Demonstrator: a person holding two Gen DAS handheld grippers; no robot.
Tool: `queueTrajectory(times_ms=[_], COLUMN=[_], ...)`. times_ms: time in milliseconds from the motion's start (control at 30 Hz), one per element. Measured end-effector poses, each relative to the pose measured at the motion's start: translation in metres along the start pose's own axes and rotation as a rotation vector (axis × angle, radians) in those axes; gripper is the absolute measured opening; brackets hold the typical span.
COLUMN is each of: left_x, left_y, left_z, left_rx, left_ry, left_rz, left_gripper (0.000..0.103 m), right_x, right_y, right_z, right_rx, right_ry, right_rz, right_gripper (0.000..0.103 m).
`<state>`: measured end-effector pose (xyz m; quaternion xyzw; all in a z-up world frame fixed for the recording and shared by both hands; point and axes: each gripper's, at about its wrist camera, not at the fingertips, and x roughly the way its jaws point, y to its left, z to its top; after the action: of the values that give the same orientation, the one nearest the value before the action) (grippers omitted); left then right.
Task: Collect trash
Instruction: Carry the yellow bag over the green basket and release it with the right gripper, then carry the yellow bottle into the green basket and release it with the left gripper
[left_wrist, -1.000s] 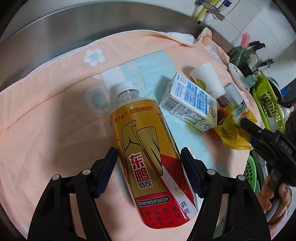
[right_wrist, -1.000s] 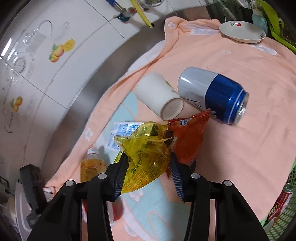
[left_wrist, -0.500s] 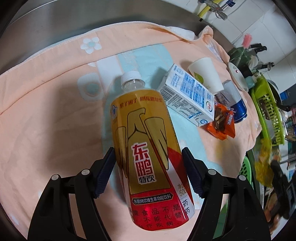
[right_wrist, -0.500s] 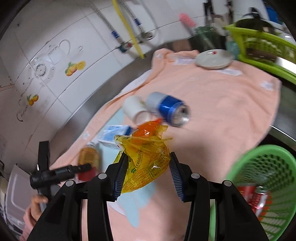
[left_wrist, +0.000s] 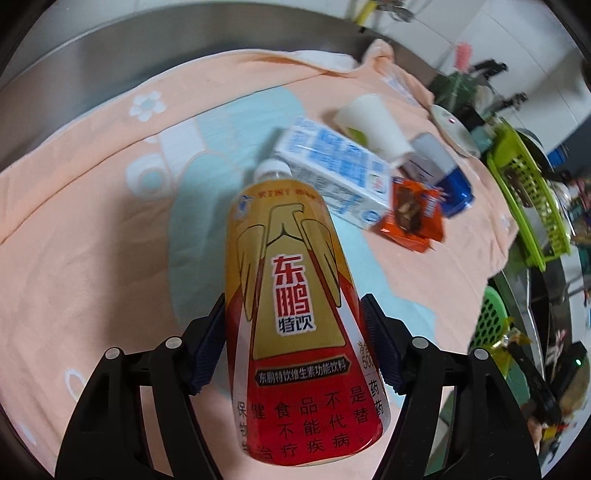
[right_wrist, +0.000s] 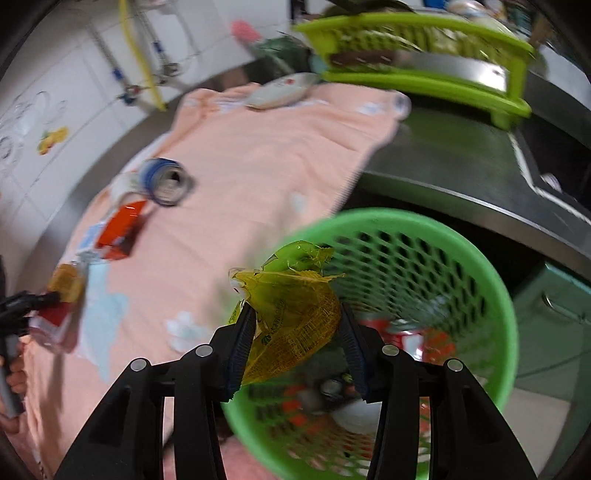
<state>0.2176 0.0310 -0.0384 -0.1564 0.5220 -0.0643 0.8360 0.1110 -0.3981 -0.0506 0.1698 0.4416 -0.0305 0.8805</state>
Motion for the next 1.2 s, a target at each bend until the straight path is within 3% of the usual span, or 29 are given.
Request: queueTrajectory(times_ms=[200, 300, 367, 400, 833, 1200], left_x=[0.0, 0.001, 0.0, 0.0, 0.013, 0.073], left_y=[-0.046, -0.068, -0.084, -0.093, -0.187, -0.296], left_z=[-0.012, -0.017, -0.021, -0.023, -0.055, -0.096], left_rx=[0.088, 0.127, 0.155, 0.167, 0.317, 0.492], left_ry=[0.012, 0.015, 0.014, 0.015, 0.065, 0.177], left_rz=[-0.058, -0.077, -0.087, -0.096, -0.196, -0.255], left_gripper=[0.068, 0.068, 0.068, 0.067, 0.067, 0.064], right_x=[0.005, 0.003, 0.0, -0.002, -0.019, -0.054], right_y=[-0.033, -0.045, -0.049, -0.052, -0.073, -0.089], right_z=[-0.014, -0.018, -0.021, -0.022, -0.039, -0.051], right_rx=[0.035, 0.052, 0.058, 0.057, 0.091, 0.098], right_ry=[0.012, 0.008, 0.003, -0.005, -0.037, -0.102], right_rz=[-0.043, -0.047, -0.038, -0.04, -0.037, -0.043], right_gripper=[0.048, 0.057, 0.071, 0.072, 0.074, 0.077])
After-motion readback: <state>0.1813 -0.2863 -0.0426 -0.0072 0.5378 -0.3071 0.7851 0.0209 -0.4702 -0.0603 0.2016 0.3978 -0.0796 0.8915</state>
